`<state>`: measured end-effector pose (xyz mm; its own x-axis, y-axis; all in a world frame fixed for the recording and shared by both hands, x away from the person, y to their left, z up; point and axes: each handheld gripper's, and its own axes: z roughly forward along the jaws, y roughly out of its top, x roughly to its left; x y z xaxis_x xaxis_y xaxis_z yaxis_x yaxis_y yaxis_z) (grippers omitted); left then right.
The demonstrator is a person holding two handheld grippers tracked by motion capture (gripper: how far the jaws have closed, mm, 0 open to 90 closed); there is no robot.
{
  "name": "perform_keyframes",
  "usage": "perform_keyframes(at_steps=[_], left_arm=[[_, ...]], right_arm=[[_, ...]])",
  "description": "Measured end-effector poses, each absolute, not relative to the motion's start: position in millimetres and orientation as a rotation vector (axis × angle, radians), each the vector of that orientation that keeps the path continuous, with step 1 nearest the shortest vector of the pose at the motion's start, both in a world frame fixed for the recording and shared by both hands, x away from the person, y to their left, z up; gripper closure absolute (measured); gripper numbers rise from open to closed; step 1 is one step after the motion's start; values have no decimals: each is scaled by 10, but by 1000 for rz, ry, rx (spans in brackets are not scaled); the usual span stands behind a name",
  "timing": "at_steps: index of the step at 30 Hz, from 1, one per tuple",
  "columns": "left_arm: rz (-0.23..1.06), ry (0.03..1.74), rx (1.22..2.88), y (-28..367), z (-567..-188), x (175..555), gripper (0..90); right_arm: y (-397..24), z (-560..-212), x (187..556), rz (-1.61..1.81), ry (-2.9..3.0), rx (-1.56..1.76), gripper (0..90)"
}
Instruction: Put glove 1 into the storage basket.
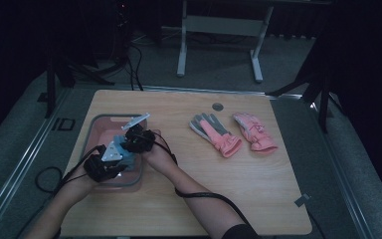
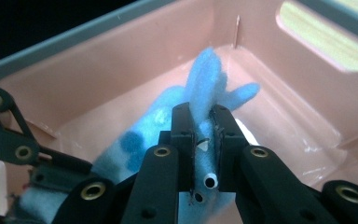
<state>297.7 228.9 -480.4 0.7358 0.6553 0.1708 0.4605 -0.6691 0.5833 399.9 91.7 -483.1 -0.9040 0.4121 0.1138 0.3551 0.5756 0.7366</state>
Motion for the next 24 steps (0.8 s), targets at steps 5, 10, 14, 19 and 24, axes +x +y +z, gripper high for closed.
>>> perform_keyframes(at_steps=[5,10,14,19,24], left_arm=[[472,877,2474,2248,-4835,3027,779],[457,903,2514,2214,-4848,3091,773],[383,983,2540,2212,-4879,3161,644],[425,1043,2542,2210,-4887,3172,476],[480,1094,2444,2268,-4845,3127,264]], right_arm=[[902,-4879,4027,1253,2756,683,810],[940,-4879,4043,1217,2775,654,800],[960,-4878,4081,1211,2802,681,625],[939,-4861,4105,1217,2787,704,469],[812,-4776,4082,1310,2746,699,295]])
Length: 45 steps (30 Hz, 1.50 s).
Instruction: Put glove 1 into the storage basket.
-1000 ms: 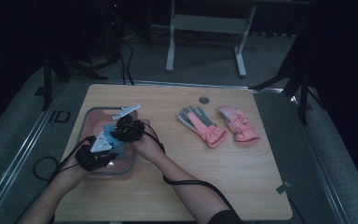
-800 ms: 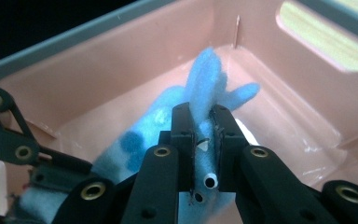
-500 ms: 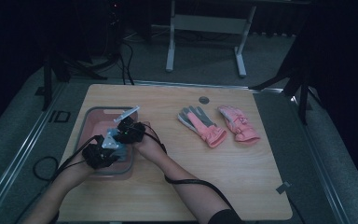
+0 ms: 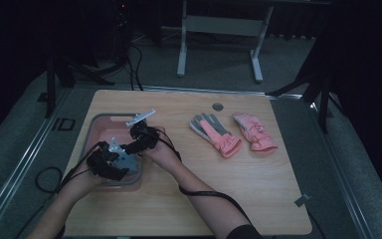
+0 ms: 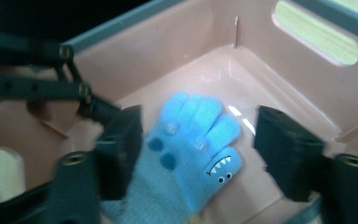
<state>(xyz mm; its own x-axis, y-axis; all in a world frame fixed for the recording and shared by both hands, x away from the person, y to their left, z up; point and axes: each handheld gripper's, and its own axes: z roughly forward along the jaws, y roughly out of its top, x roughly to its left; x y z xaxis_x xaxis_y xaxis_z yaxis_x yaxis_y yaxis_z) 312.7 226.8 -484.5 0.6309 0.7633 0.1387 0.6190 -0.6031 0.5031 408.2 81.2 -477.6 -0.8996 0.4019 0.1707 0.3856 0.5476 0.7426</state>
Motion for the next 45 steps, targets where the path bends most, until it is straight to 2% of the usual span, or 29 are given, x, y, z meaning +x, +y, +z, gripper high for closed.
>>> perform_keyframes(at_steps=[3,5,7,9,10,15,18,30,39,40,45], left_arm=[[466,1134,2350,2327,-4817,3071,142],[500,1146,2294,2365,-4805,3022,132],[548,1162,2234,2397,-4797,2974,81],[570,1171,2200,2413,-4788,2945,75],[590,1164,2119,2438,-4763,2879,75],[602,1105,1953,2424,-4686,2698,76],[615,1086,1908,2353,-4682,2605,76],[551,988,1872,1909,-4659,2480,75],[487,941,1883,1553,-4641,2538,62],[488,932,1886,1513,-4638,2539,23],[460,907,1879,1332,-4645,2557,21]], right_arm=[[731,-4719,4065,1351,2735,692,262],[680,-4695,4060,1393,2734,700,229],[649,-4675,4052,1415,2717,698,206],[614,-4651,4041,1444,2705,700,206],[601,-4640,4036,1444,2697,696,201],[525,-4604,3988,1508,2674,648,169],[474,-4589,3920,1499,2667,587,141],[99,-4513,3809,1474,2691,579,139],[-344,-4504,3822,1433,2670,597,137],[-501,-4505,3820,1430,2668,621,138],[-697,-4516,3810,1421,2650,642,138]])
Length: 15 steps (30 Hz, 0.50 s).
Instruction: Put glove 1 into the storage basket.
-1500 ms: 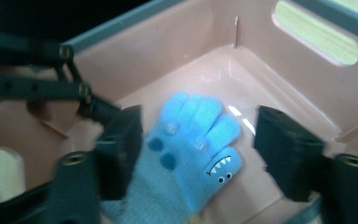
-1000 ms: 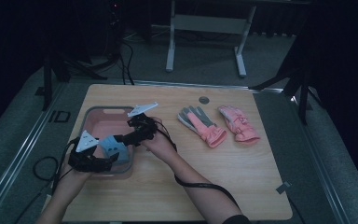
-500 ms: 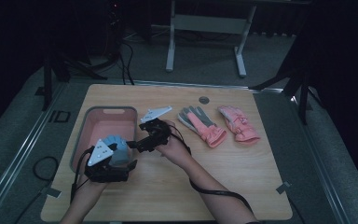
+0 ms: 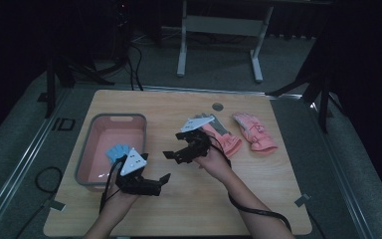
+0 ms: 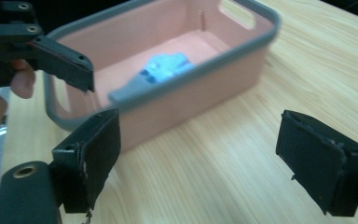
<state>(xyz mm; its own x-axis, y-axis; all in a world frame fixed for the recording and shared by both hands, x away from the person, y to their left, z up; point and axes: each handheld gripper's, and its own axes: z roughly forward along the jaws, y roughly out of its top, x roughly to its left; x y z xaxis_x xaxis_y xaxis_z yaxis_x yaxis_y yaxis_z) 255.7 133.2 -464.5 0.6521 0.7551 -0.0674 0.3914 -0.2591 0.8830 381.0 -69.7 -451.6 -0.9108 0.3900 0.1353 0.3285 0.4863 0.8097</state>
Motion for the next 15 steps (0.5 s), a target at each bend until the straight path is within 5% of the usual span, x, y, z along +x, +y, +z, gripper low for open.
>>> perform_keyframes(at_steps=[15], left_arm=[[378,822,1923,887,-4807,2605,21]], right_arm=[[-1439,-4630,3859,1422,2571,851,119]])
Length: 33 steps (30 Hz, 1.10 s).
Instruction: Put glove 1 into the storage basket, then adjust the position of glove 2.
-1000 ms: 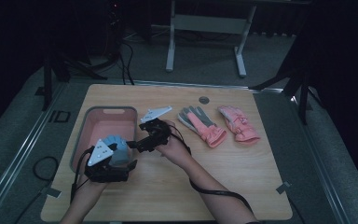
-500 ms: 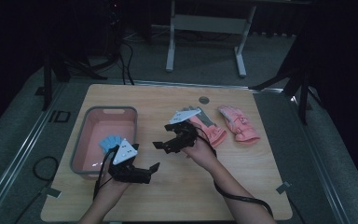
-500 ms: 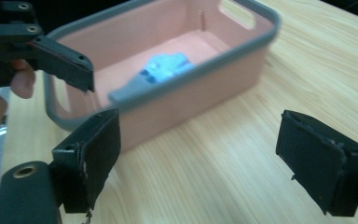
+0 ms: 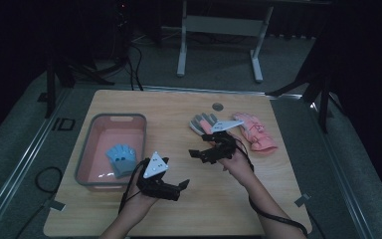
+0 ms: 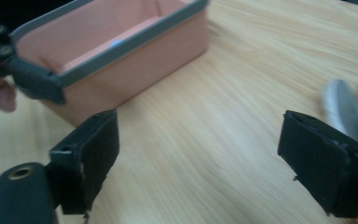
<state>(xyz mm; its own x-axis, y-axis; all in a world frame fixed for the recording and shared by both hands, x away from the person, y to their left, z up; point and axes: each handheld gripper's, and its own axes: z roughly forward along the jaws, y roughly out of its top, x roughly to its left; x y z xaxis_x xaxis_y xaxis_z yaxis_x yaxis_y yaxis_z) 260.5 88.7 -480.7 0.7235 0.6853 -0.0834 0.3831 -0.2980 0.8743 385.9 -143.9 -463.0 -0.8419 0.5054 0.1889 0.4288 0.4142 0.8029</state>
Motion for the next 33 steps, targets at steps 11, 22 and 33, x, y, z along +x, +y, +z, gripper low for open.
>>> perform_keyframes(at_steps=[11,22,33], left_arm=[[324,750,1948,667,-5139,2566,21],[332,714,1947,622,-5335,2510,21],[338,706,1949,628,-5426,2429,21]], right_arm=[[-1914,-4742,3947,1292,2485,884,308],[-2367,-4777,4381,1178,2387,1017,575],[-2328,-4978,4772,1138,2381,1061,590]])
